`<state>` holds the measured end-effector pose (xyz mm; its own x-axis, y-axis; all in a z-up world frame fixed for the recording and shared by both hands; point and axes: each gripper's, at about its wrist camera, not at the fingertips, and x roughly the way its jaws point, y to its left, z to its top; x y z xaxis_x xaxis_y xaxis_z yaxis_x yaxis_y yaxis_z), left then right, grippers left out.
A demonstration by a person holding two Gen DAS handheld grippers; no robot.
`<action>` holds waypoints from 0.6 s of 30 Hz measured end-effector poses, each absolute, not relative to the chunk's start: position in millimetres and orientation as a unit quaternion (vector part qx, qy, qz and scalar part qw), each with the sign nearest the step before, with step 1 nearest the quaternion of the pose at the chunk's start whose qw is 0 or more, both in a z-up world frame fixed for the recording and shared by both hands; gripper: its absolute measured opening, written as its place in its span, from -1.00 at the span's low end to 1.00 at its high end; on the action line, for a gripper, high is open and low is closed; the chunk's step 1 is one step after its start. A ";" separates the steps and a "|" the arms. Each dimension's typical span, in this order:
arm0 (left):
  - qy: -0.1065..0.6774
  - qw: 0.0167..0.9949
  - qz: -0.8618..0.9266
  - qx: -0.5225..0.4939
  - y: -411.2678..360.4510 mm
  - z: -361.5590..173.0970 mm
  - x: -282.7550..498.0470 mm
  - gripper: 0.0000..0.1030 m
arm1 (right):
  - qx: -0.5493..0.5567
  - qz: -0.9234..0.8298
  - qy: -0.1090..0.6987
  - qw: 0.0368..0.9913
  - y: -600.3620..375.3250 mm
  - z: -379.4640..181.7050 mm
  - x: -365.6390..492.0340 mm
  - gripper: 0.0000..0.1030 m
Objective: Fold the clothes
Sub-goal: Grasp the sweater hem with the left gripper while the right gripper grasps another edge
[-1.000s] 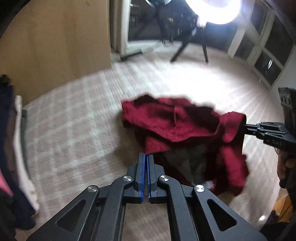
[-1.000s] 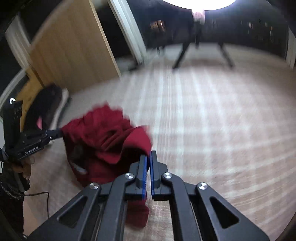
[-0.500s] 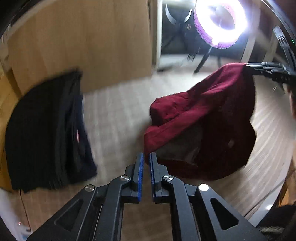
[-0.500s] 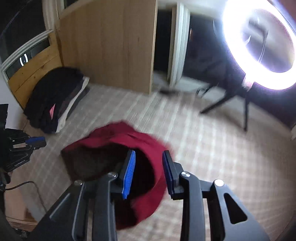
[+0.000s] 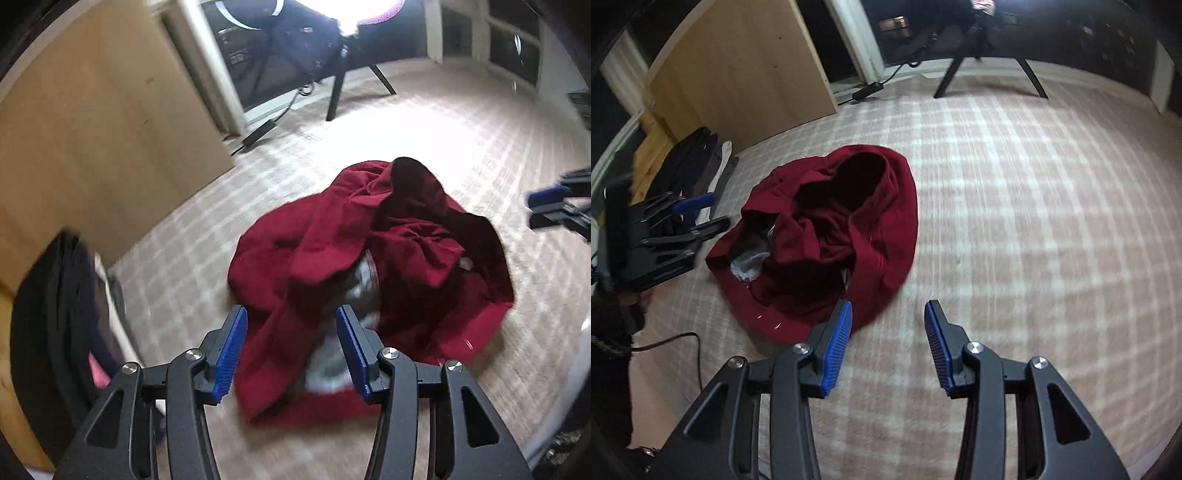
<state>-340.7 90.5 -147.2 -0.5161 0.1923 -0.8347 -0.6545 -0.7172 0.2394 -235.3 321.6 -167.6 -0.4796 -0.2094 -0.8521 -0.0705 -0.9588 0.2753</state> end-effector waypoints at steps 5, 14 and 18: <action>0.298 0.272 0.806 -0.433 110.8 -174.0 -357.9 -0.06 | 0.517 -0.841 -0.153 0.038 303.5 -183.3 -230.6 -0.21; 0.187 0.276 0.809 -0.484 84.7 -183.2 -396.3 -0.93 | 0.543 -0.828 -0.129 0.045 259.9 -214.4 -248.7 -0.22; 0.154 0.278 0.820 -0.476 69.0 -169.9 -397.8 -0.94 | 0.550 -0.824 -0.123 0.055 256.3 -223.3 -250.5 -0.58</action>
<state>-397.8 69.0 -169.9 -0.3934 0.3091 -0.8659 -0.6019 -0.7985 -0.0117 -250.5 256.3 -223.3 -0.3898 -0.2266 -0.8926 -0.0444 -0.9635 0.2639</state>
